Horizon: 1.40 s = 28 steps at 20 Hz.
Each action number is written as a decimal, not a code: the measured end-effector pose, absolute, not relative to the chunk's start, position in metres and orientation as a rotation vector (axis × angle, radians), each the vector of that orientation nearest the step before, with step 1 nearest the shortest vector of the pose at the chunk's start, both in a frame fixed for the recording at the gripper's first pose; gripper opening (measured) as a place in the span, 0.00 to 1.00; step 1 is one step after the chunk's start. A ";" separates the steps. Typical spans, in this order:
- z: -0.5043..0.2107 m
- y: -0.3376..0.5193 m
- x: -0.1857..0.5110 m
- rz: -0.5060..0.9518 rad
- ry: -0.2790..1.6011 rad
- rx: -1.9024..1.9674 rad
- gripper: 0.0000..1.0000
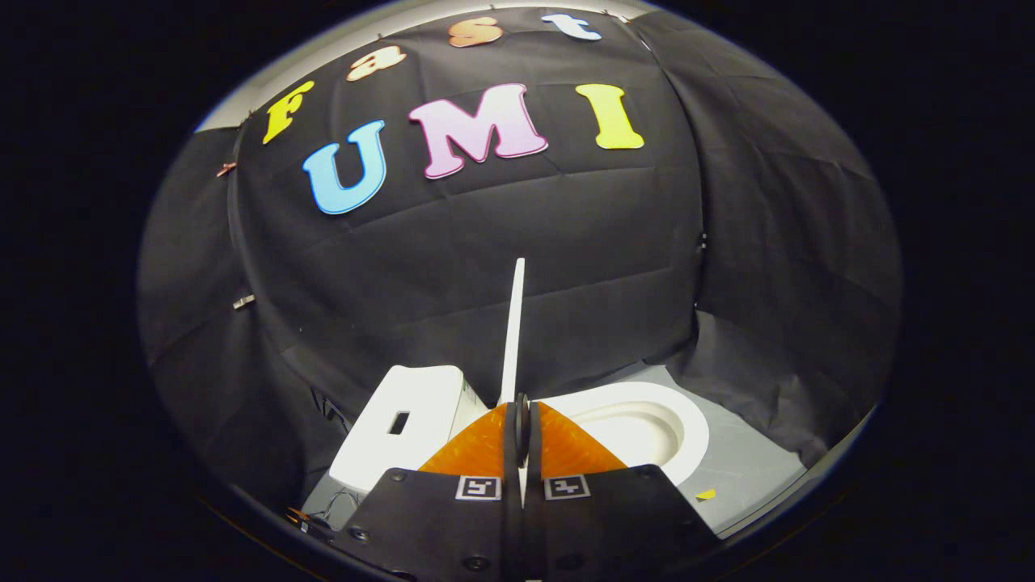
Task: Open the toilet lid.
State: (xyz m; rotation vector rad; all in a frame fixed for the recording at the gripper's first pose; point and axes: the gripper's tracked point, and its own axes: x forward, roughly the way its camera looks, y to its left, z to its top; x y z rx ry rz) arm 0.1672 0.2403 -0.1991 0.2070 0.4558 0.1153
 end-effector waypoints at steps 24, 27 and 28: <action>-0.195 0.444 0.135 0.257 0.346 -0.207 0.05; -0.194 0.435 0.136 0.233 0.329 -0.228 0.05; -0.194 0.438 0.132 0.257 0.335 -0.210 0.06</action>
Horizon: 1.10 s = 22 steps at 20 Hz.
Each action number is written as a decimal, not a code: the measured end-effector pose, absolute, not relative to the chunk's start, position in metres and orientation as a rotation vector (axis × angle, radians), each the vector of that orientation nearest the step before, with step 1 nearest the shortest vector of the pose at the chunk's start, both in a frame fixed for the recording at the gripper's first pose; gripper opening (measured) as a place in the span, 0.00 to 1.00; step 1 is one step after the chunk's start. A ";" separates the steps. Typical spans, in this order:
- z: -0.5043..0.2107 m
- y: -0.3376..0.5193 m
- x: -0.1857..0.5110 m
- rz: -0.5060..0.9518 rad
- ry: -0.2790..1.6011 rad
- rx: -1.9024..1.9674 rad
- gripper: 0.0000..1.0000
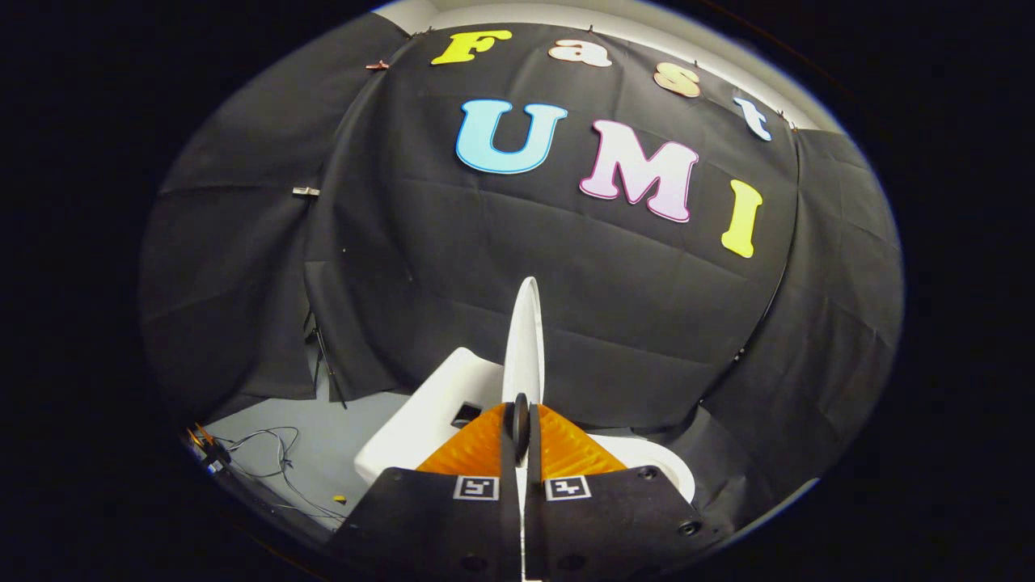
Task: Open the toilet lid.
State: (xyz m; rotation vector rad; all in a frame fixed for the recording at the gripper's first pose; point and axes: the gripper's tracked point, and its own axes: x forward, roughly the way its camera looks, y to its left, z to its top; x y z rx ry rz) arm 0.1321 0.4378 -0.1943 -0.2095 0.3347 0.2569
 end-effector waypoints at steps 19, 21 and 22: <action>-0.084 0.319 0.025 0.279 0.178 0.009 0.99; -0.072 0.310 0.013 0.279 0.149 0.032 0.99; -0.067 0.305 0.008 0.271 0.135 0.039 0.99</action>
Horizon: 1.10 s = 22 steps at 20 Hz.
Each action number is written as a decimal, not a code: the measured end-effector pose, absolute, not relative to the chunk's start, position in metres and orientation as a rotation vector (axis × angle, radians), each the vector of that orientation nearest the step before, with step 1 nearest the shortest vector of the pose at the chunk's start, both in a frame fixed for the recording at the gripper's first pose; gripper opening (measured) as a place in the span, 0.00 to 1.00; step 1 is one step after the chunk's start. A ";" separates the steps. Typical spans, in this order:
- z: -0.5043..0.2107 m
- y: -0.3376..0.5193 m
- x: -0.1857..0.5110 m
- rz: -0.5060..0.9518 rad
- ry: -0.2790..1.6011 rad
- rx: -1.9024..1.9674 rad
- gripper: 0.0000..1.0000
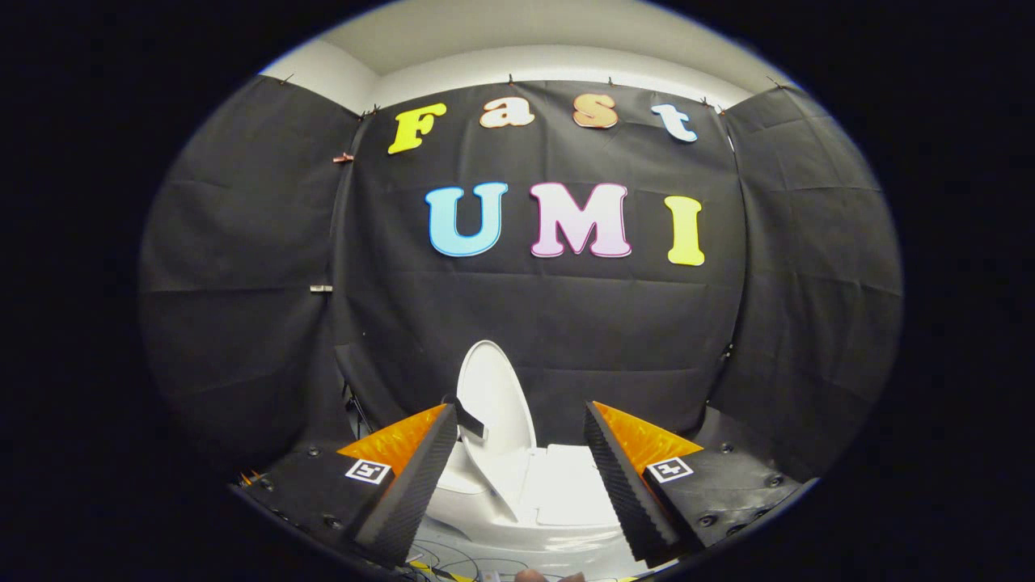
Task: Open the toilet lid.
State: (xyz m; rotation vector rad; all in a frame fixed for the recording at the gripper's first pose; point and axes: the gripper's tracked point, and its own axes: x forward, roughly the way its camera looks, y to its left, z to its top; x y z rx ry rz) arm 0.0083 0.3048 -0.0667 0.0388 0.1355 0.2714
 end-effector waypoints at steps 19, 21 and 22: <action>-0.047 0.219 -0.012 0.157 0.086 0.080 0.99; -0.047 0.219 -0.013 0.161 0.090 0.092 0.99; -0.048 0.219 -0.012 0.161 0.093 0.094 0.99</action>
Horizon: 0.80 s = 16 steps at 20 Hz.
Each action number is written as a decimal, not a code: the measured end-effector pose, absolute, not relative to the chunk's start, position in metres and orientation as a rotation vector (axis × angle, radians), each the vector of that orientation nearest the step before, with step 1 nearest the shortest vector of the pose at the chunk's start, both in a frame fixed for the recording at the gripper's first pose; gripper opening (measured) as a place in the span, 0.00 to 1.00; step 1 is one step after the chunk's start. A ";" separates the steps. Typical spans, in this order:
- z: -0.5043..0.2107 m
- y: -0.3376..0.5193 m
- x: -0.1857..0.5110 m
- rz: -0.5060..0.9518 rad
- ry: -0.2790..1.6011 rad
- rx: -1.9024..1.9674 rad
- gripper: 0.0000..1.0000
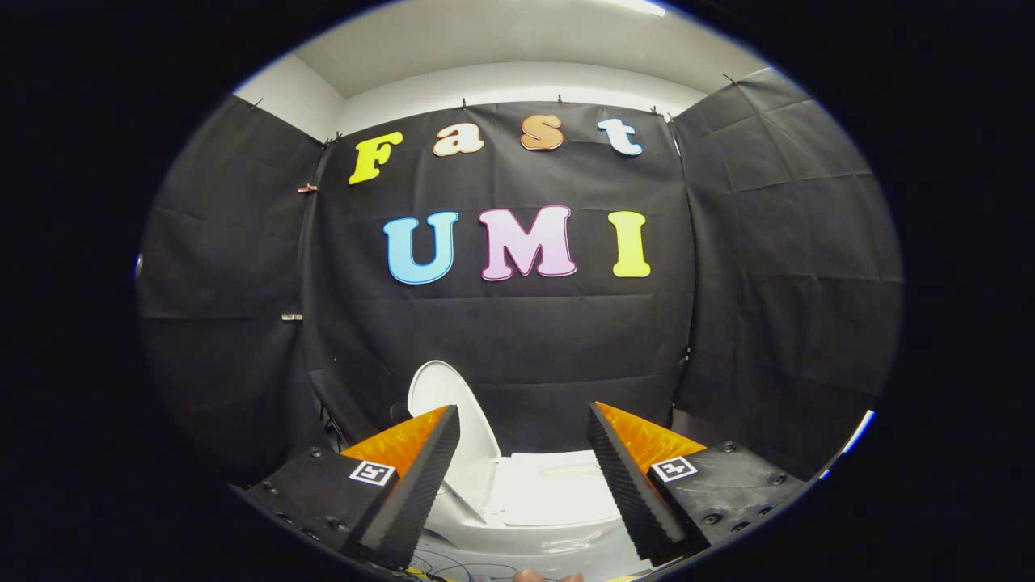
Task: Open the toilet lid.
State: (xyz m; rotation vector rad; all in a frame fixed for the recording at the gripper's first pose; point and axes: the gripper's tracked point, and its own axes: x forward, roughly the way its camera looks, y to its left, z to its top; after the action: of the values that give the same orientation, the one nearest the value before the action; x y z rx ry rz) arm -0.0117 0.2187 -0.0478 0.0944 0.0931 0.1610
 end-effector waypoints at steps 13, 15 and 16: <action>-0.051 0.226 -0.014 0.174 0.100 0.081 0.99; -0.051 0.225 -0.014 0.172 0.099 0.079 0.99; -0.051 0.224 -0.014 0.171 0.099 0.078 0.99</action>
State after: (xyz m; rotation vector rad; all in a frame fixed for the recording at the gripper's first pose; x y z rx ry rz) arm -0.0140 0.2242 -0.0507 0.0781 0.0989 0.1709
